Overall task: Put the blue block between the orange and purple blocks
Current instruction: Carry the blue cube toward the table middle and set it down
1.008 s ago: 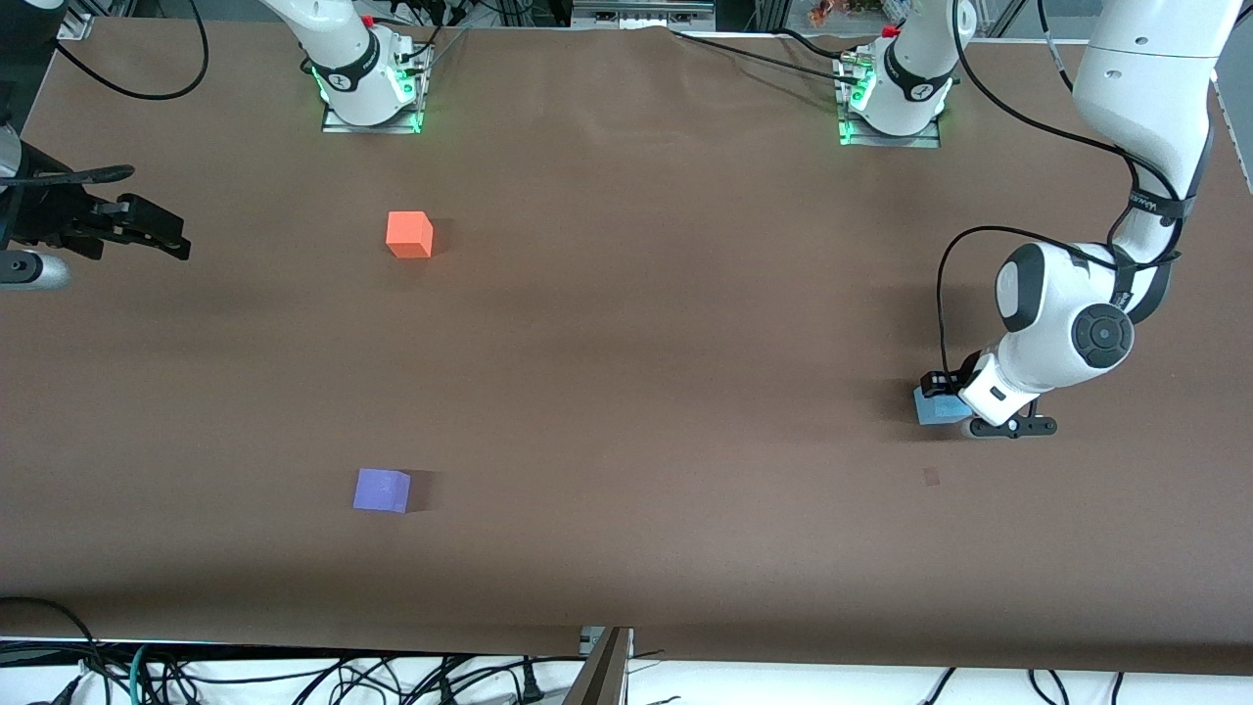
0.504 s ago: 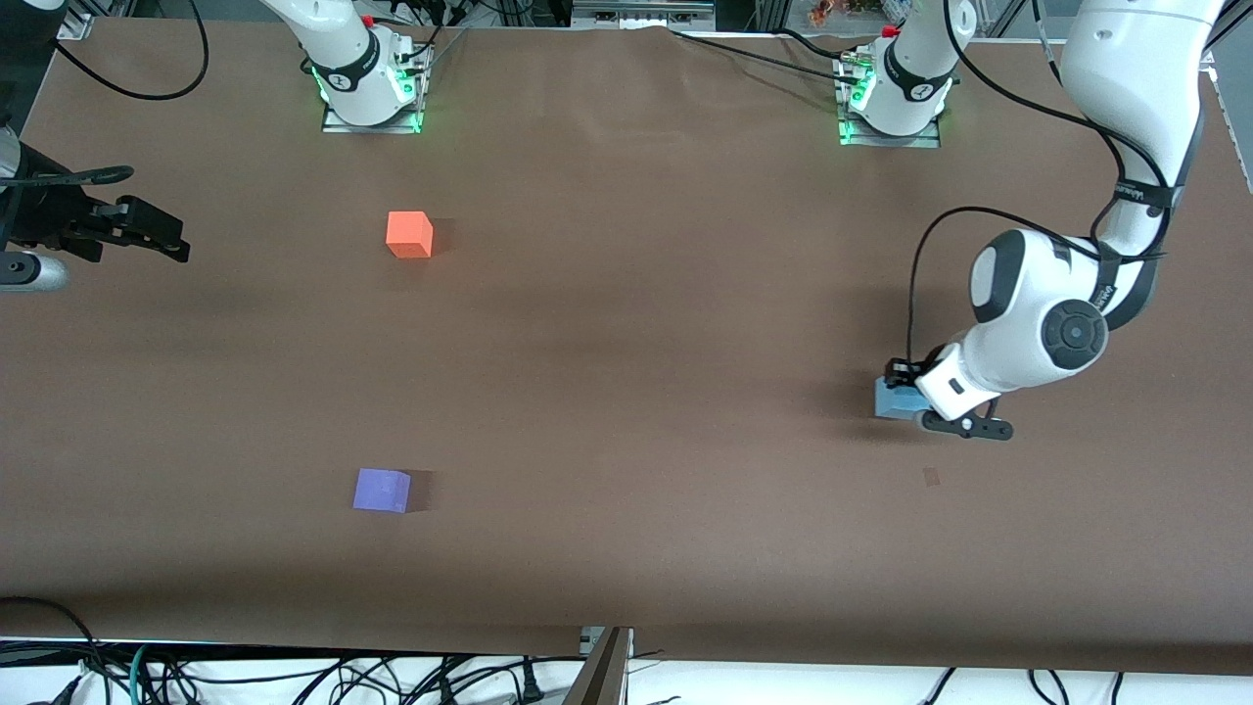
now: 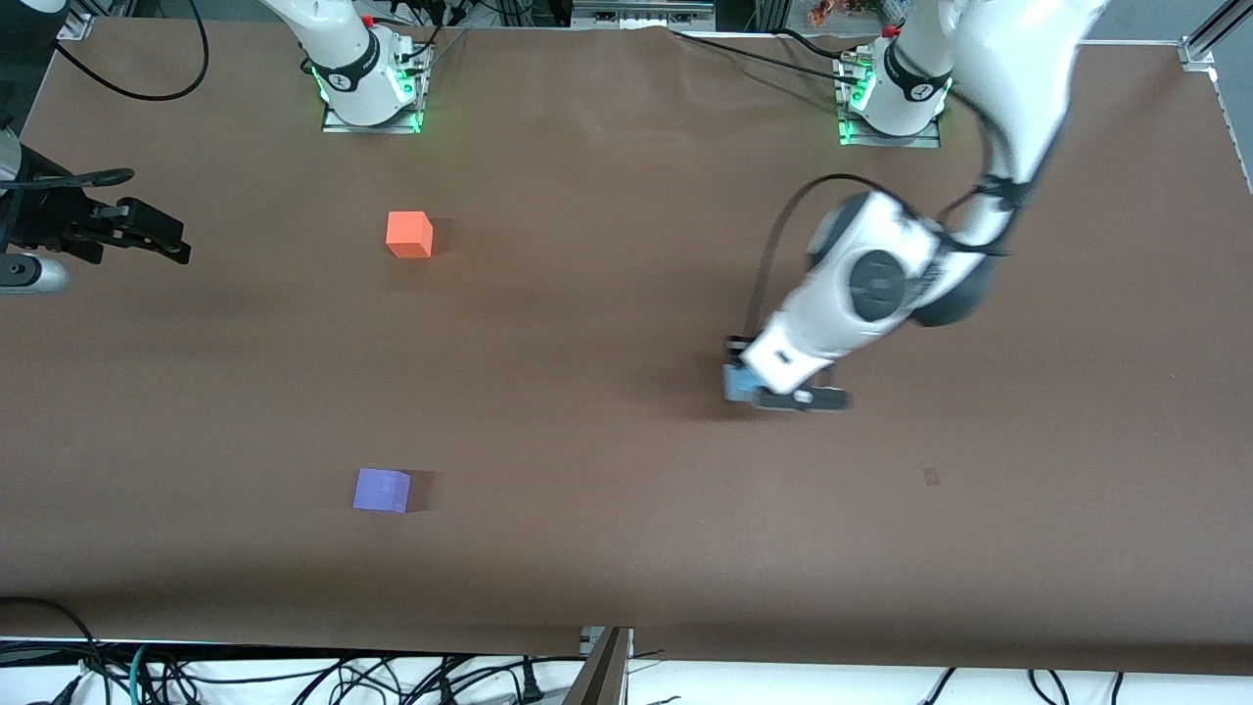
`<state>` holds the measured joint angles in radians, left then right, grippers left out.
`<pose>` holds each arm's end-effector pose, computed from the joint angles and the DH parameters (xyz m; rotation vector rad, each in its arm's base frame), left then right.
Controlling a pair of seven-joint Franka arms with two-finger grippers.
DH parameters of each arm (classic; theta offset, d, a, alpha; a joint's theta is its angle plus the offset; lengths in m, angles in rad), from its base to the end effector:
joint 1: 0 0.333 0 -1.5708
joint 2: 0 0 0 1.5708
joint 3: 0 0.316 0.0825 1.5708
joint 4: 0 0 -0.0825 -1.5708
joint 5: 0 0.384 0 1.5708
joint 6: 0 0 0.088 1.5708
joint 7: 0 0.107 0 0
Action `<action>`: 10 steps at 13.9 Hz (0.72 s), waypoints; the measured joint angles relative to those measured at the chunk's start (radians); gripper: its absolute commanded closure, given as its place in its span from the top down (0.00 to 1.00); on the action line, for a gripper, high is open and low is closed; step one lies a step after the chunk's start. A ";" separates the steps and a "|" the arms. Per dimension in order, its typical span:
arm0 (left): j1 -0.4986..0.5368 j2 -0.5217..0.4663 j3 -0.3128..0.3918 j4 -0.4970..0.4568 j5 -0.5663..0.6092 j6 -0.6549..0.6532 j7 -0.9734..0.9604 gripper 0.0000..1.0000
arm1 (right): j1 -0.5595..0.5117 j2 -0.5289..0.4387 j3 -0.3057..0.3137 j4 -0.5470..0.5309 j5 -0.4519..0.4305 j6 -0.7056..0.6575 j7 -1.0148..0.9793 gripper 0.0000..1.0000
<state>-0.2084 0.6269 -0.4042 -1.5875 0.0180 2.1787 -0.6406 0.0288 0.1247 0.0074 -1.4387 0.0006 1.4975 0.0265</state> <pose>0.5911 -0.3658 0.2942 2.9500 0.1312 -0.1742 0.5849 0.0210 0.6091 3.1393 0.0152 -0.1035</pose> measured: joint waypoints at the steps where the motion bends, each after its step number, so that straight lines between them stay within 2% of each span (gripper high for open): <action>1: -0.078 0.059 0.020 0.064 0.001 0.004 -0.097 0.00 | 0.000 0.000 0.000 0.000 0.000 0.000 0.000 1.00; 4: -0.277 0.190 0.116 0.218 0.001 0.010 -0.263 0.00 | 0.000 0.000 0.000 0.000 0.001 0.001 0.000 1.00; 5: -0.311 0.214 0.128 0.246 0.001 0.022 -0.298 0.04 | 0.000 0.000 0.000 0.000 0.001 0.001 0.000 1.00; 6: -0.332 0.234 0.132 0.268 0.001 0.046 -0.340 0.23 | 0.000 0.000 0.000 0.000 0.001 0.001 0.000 1.00; 7: -0.345 0.248 0.133 0.284 0.001 0.061 -0.385 0.71 | 0.000 0.000 0.000 0.000 0.001 0.001 0.000 1.00; 8: -0.355 0.259 0.136 0.294 0.001 0.065 -0.418 1.00 | 0.000 0.000 0.000 0.000 0.001 0.001 0.000 1.00; 10: -0.363 0.269 0.142 0.302 0.001 0.066 -0.445 1.00 | 0.000 0.000 0.000 0.000 0.001 0.002 0.000 1.00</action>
<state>-0.5715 0.8956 -0.2622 -1.2858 0.0188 2.2450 -1.0852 0.0289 0.1249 0.0075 -1.4387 0.0013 1.4992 0.0265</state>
